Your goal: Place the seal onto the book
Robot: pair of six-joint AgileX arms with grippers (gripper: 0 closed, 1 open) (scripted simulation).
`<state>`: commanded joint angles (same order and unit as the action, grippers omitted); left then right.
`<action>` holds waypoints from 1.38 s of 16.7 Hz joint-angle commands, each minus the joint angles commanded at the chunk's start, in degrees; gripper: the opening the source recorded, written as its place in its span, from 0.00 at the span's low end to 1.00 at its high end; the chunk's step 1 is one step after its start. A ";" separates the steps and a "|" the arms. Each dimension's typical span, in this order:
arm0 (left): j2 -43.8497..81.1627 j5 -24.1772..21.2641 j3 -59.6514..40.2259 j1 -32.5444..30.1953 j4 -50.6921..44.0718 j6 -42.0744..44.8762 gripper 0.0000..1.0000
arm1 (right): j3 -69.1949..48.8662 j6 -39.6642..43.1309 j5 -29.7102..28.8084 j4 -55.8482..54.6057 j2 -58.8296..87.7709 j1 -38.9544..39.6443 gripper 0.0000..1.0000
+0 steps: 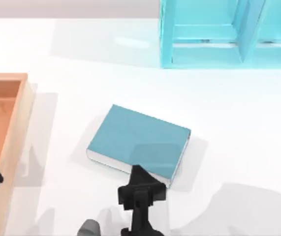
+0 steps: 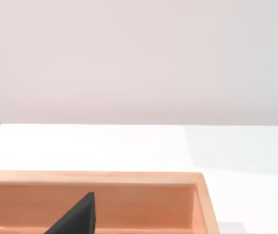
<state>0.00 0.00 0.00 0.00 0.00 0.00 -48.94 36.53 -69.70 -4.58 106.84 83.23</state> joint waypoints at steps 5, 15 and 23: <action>0.00 0.00 0.00 0.00 0.00 0.00 1.00 | 10.36 -4.40 11.53 -0.57 -12.16 -9.51 1.00; 0.00 0.00 0.00 0.00 0.00 0.00 1.00 | 40.36 -23.38 52.31 1.39 -73.56 -53.28 1.00; 0.00 0.00 0.00 0.00 0.00 0.00 1.00 | 48.83 -35.61 68.89 4.38 -104.99 -81.45 1.00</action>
<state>0.00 0.00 0.00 0.00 0.00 0.00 -0.11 0.91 -0.82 -0.20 1.85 1.78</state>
